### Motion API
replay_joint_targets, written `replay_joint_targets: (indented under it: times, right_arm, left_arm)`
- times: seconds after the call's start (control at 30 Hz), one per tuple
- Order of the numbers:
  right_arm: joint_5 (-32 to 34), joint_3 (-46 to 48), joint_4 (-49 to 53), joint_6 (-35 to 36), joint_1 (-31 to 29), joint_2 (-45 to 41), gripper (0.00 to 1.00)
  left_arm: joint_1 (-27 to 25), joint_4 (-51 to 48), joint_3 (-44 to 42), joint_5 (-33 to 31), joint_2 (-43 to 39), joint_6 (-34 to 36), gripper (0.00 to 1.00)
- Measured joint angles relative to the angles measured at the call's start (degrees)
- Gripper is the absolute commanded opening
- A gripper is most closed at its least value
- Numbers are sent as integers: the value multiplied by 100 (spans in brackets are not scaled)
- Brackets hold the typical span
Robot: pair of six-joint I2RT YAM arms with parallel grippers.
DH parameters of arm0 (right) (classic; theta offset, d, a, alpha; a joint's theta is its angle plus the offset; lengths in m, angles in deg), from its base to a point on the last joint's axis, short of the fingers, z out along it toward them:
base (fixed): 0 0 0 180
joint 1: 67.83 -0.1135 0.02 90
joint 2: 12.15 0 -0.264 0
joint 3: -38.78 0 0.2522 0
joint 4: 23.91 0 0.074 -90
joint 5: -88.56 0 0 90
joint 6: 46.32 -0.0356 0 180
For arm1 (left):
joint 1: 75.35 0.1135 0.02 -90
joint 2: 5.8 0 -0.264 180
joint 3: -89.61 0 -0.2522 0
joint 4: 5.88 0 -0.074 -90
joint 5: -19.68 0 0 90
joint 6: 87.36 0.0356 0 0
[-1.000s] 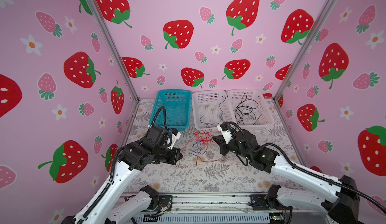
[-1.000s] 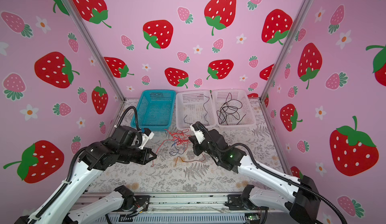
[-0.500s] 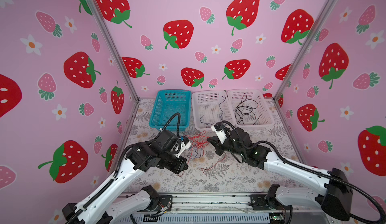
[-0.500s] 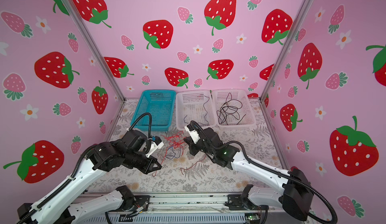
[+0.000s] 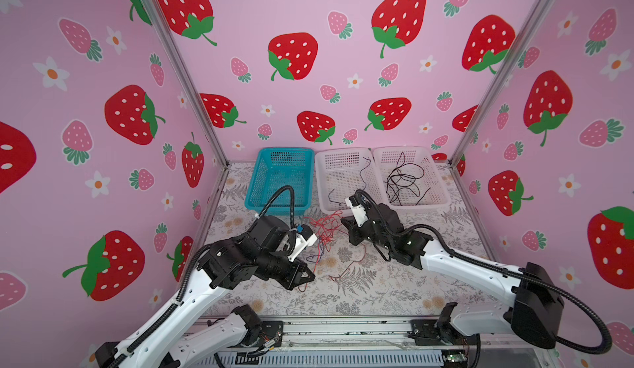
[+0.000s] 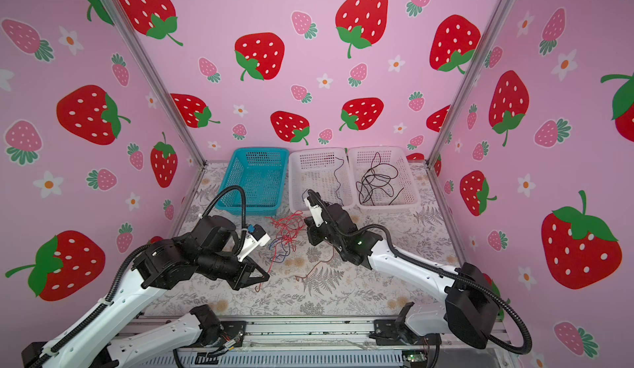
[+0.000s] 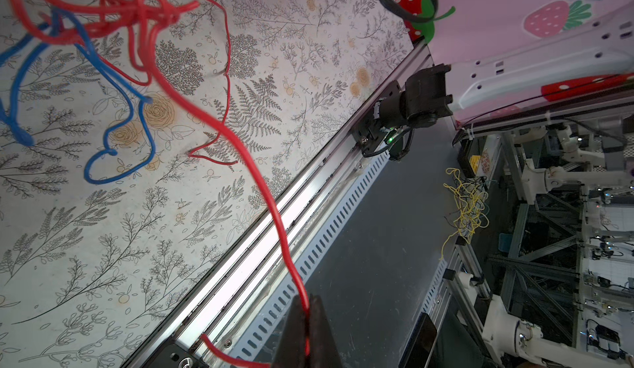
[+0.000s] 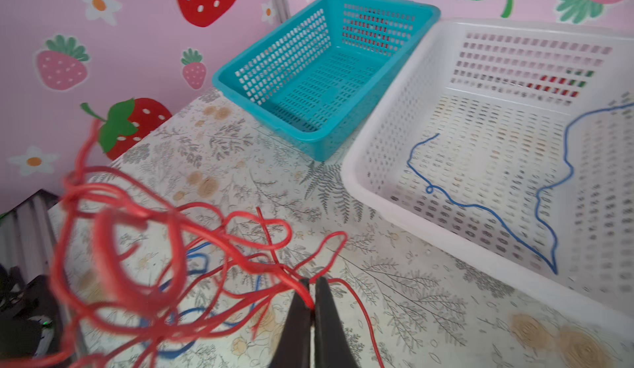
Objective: Untangle the cables
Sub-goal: 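Pull the red wire away from the tangle with the left gripper while the right holds, then carry the red wire over the teal basket with the left gripper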
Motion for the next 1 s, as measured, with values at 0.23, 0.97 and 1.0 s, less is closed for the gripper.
replay_joint_targets:
  times: [0.23,0.97,1.0]
  right_arm:
    - [-516,741,-48,-813,1027,-22,0]
    - [-1047,2774,-236,-1285,1276,-1641,0]
    - [-1078,2830,-238,-1270,1276,-1777,0]
  left_arm:
    - [225,-74,435,70,-472,44,0]
    - [380,-109,1615,-802,-415,107,0]
    - [435,-81,1622,-946,-297,127,0]
